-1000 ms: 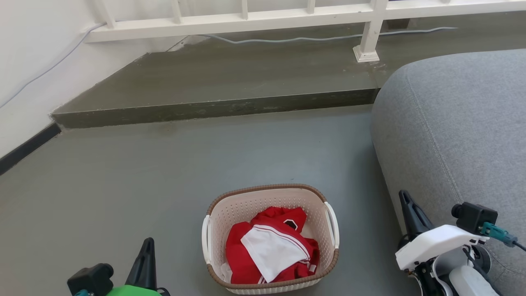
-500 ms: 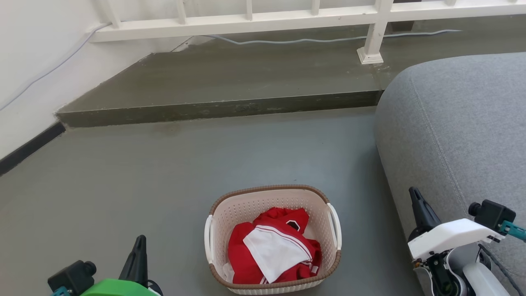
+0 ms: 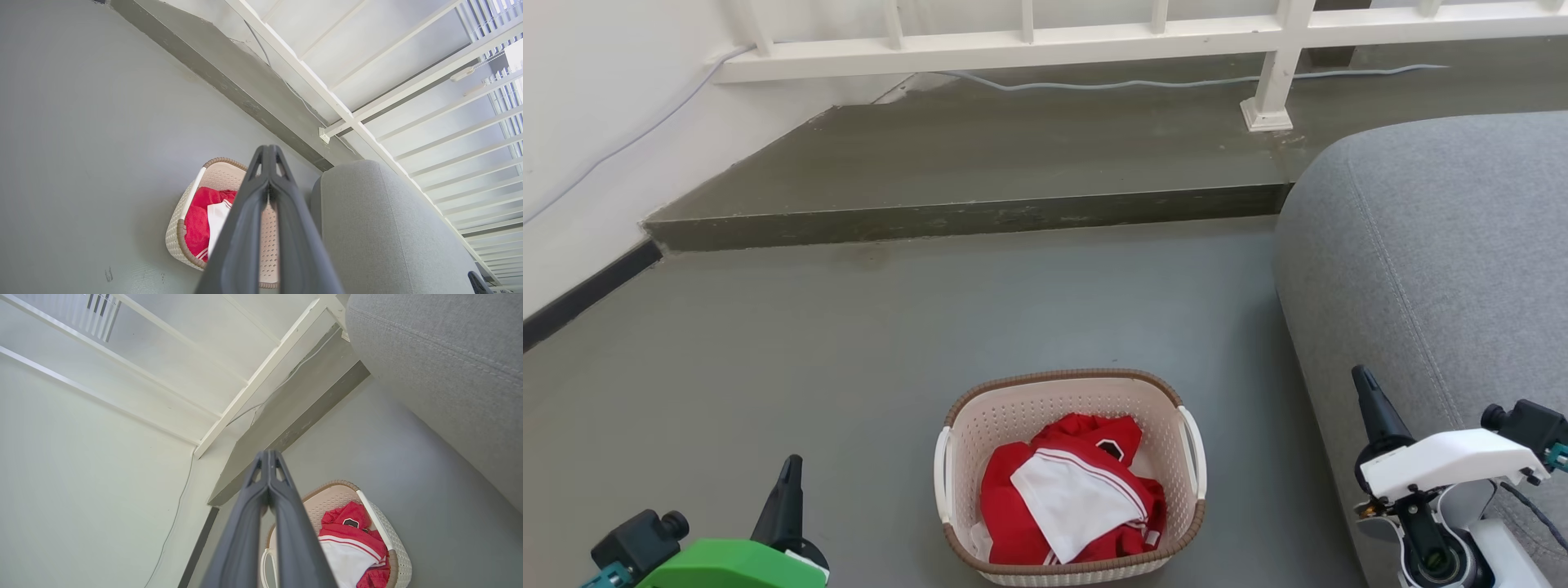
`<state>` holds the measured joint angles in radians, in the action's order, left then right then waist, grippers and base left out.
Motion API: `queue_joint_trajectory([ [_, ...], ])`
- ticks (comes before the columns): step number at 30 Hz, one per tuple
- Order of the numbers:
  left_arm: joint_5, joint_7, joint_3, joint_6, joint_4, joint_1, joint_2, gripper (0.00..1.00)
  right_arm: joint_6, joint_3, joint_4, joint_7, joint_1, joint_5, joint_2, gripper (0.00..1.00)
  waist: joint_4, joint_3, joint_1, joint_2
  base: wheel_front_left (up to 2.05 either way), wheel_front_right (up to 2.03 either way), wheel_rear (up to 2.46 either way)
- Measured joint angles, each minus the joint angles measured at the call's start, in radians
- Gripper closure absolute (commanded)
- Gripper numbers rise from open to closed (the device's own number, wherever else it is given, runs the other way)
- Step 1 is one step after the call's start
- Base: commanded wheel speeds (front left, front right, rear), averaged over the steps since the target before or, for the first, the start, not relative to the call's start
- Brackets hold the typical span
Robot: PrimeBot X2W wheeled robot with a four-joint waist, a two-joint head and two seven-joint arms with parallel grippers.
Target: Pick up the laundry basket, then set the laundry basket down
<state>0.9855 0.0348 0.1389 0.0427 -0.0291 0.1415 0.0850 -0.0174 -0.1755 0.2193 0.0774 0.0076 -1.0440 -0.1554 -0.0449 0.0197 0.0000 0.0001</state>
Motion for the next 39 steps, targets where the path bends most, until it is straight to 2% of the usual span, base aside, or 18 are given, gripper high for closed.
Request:
queue_joint_trajectory([
  [29,0.388,-0.031,-0.054,-0.071,-0.103,-0.088,0.012,1.0,0.07,0.134,0.019,-0.072,-0.028,-0.332,0.037,1.0,0.025,-0.009,0.0,0.0,0.0,0.0,0.0],
  [39,0.538,-0.043,-0.077,-0.107,-0.15,-0.123,0.02,1.0,0.097,0.185,0.028,-0.101,-0.041,-0.463,0.058,1.0,0.034,-0.012,0.0,0.0,0.0,0.0,0.0],
])
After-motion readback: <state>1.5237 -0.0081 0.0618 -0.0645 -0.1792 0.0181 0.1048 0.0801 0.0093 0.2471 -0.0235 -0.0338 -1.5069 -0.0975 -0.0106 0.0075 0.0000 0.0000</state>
